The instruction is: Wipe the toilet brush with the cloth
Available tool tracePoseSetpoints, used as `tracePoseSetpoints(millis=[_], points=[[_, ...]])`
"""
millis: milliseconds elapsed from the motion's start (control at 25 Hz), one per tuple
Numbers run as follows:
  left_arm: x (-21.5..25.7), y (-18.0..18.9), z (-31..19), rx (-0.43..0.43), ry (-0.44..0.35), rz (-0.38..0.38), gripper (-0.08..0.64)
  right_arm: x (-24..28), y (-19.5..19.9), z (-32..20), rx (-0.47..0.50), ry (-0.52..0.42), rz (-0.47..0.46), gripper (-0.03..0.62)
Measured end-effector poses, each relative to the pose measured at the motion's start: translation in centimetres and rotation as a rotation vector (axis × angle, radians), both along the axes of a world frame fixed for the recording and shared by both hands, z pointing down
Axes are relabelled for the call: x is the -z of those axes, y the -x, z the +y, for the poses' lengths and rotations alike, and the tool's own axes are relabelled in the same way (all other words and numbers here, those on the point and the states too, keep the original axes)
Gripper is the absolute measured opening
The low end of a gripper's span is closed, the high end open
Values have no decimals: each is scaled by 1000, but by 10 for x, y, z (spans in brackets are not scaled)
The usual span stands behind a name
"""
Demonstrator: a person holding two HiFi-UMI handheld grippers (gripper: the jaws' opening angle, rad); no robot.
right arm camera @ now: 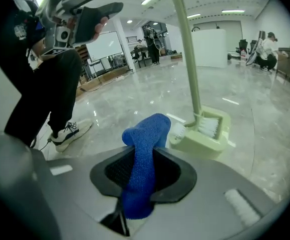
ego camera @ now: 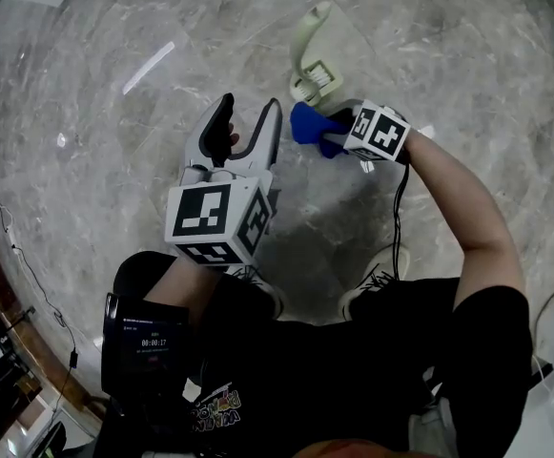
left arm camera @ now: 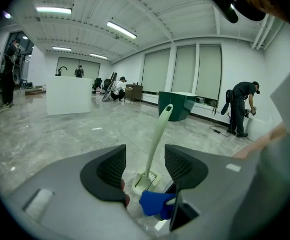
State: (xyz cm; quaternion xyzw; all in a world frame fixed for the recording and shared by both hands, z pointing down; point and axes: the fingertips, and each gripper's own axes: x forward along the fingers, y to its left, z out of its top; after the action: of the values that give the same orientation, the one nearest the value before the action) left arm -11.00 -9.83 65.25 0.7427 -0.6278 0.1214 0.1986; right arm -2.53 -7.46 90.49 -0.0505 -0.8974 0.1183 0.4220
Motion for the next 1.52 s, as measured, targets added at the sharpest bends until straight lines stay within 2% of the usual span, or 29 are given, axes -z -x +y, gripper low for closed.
tracePoseSetpoints(millis=[120, 360, 480, 600, 680, 800, 920, 1000, 1120, 1200, 1360, 1440, 1520], points=[[1, 0, 0, -1, -4, 1, 245, -15, -34, -34, -120, -9, 47, 102], [2, -2, 0, -15, -7, -1, 245, -26, -127, -114, -462, -43, 132, 101], [2, -2, -1, -14, -8, 0, 245, -21, -158, -151, -648, -151, 164, 101], [3, -1, -1, -16, -9, -4, 245, -17, -169, -171, -750, -263, 184, 103], [4, 0, -1, -14, -9, -4, 245, -22, -172, -176, -798, -293, 209, 106], [5, 2, -1, -5, -8, 1, 245, -28, -172, -177, -857, -287, 213, 115], [7, 1, 0, -8, -9, 4, 244, -20, -164, -177, -845, -346, 169, 143], [10, -2, 2, -16, -12, 21, 244, -8, -159, -176, -825, -409, 123, 201], [24, -10, 5, -28, -38, 57, 244, 15, -156, -173, -817, -485, 59, 203], [32, -16, 9, -32, -58, 59, 244, 35, -158, -171, -849, -512, 2, 178], [33, -28, 19, -45, -82, -36, 244, 83, -162, -171, -946, -542, -133, 5], [26, -34, 29, -56, -64, -44, 244, 97, -162, -165, -987, -492, -161, 3], [19, -36, 46, -55, 1, -21, 244, 110, -156, -144, -1020, -407, -178, 2]])
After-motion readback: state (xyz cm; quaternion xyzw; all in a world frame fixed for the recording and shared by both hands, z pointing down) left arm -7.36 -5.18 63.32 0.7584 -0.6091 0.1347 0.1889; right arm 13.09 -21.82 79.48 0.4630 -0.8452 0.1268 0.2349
